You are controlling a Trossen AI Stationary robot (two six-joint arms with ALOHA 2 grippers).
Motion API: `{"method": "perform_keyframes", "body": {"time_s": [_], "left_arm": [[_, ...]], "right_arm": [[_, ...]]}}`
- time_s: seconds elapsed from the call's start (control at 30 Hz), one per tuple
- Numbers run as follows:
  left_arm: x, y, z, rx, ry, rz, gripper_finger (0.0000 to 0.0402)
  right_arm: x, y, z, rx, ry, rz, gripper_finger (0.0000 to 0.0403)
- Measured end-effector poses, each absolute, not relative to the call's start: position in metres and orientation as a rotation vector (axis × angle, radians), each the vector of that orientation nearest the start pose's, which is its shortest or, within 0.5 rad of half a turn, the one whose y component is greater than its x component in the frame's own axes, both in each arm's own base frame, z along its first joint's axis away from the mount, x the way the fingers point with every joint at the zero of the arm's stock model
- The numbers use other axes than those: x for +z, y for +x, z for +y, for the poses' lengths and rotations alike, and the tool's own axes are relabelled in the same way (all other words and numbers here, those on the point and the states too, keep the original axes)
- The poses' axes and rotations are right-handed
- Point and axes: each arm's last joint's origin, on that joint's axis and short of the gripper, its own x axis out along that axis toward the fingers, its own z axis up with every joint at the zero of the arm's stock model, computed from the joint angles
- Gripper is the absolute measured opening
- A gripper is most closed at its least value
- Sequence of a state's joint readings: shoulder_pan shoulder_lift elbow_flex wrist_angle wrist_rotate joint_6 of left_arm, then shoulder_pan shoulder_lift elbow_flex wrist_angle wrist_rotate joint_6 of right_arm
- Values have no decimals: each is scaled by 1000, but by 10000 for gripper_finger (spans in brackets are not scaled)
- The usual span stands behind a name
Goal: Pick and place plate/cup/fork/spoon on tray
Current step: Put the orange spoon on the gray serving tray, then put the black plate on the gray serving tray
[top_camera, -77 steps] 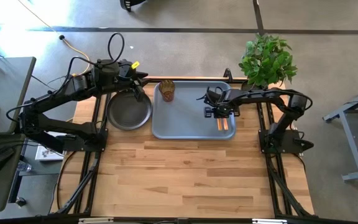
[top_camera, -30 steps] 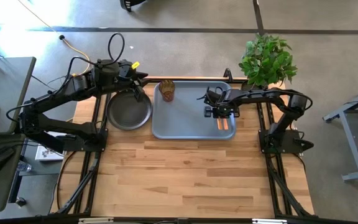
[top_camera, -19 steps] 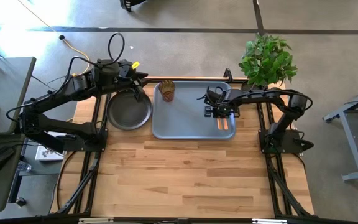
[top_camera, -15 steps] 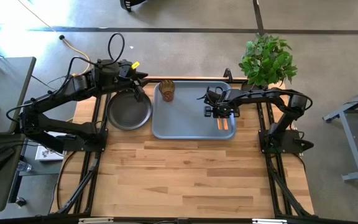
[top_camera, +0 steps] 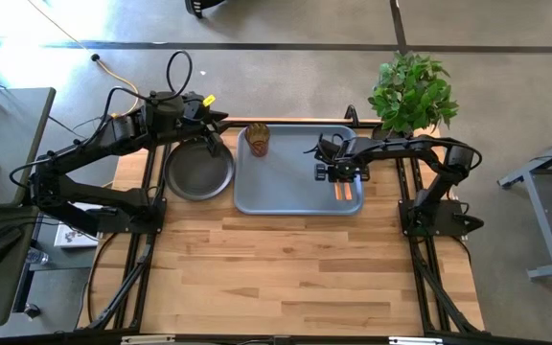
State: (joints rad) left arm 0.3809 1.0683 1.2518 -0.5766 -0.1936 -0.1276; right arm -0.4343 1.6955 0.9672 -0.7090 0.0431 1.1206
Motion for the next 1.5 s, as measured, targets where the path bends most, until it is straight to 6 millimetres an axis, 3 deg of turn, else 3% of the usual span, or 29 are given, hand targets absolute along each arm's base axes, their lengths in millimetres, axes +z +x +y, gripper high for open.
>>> {"method": "perform_keyframes", "body": {"time_s": [0.17, 0.5, 1.0, 1.3, 1.5], "left_arm": [[402, 194, 84, 592, -160, 360, 120], [402, 194, 84, 592, -159, 360, 120], [402, 194, 84, 592, -159, 360, 120], [402, 193, 83, 584, -120, 369, 120], [406, 186, 80, 577, -84, 368, 120]], "right_arm": [[151, 261, -122, -1152, 1195, 1078, 75], [151, 261, -122, -1193, 1188, 1060, 125], [153, 262, -123, -1144, 1237, 1062, 129], [185, 256, -121, -1098, 1169, 929, 129], [213, 261, -122, -897, 1152, 753, 129]]}}
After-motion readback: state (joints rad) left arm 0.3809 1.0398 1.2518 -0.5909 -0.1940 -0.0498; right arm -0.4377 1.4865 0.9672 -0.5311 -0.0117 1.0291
